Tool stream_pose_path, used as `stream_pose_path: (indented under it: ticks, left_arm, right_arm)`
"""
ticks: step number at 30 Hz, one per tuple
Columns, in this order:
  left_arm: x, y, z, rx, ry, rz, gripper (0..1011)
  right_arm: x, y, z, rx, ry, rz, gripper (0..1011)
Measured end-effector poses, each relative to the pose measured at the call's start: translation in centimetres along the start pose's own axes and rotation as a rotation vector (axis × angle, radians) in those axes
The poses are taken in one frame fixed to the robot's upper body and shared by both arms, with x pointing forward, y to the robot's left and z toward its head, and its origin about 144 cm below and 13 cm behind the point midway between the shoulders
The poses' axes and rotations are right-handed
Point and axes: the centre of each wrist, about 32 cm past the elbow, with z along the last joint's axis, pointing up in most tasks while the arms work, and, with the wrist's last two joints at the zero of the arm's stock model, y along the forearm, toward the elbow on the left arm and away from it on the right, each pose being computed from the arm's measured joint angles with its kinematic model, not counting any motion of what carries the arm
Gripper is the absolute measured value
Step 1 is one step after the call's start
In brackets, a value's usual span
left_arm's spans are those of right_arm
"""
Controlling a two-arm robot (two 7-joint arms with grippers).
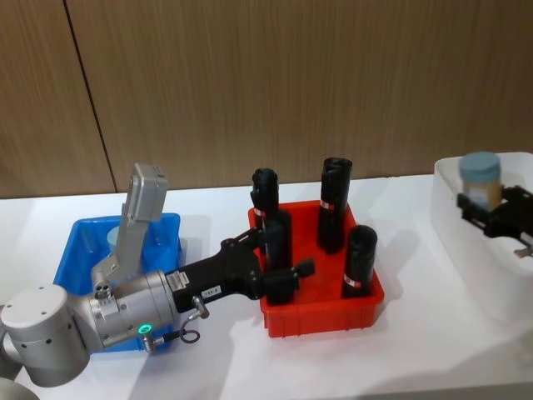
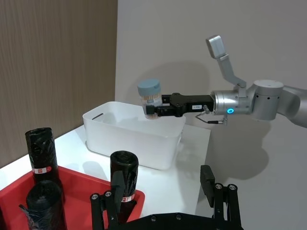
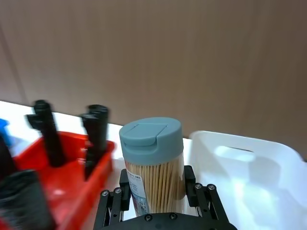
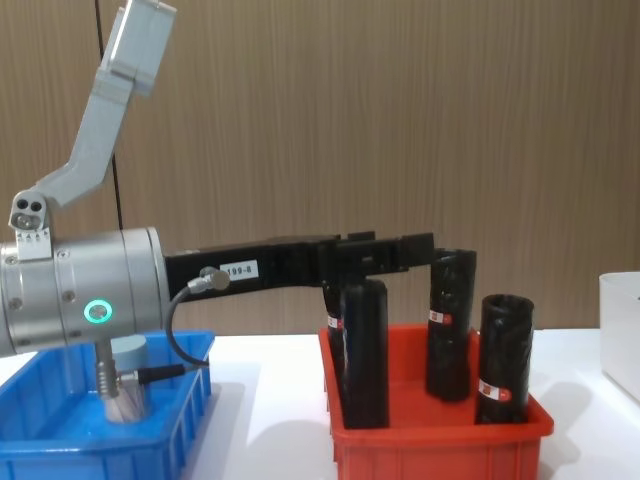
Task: Pick the cotton swabs from the blue box and place them into the white box.
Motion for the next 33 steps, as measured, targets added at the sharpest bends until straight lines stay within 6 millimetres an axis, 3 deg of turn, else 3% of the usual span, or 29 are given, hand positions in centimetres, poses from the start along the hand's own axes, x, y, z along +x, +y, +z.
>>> stream_pose_path:
  ticks: [16, 28, 33]
  left_arm:
    - [0.0, 0.0, 0.0, 0.0, 0.0, 0.0, 1004]
    - [0.0, 0.0, 0.0, 0.0, 0.0, 0.0, 1004]
    - [0.0, 0.0, 0.0, 0.0, 0.0, 0.0, 1004]
  right_arm:
    - [4.7, 1.9, -1.1, -0.104, 0.039, -0.202, 659]
    - [6.0, 2.4, -1.6, -0.133, 0.051, -0.235, 988]
    - [6.2, 2.5, -1.6, -0.132, 0.052, -0.234, 1001]
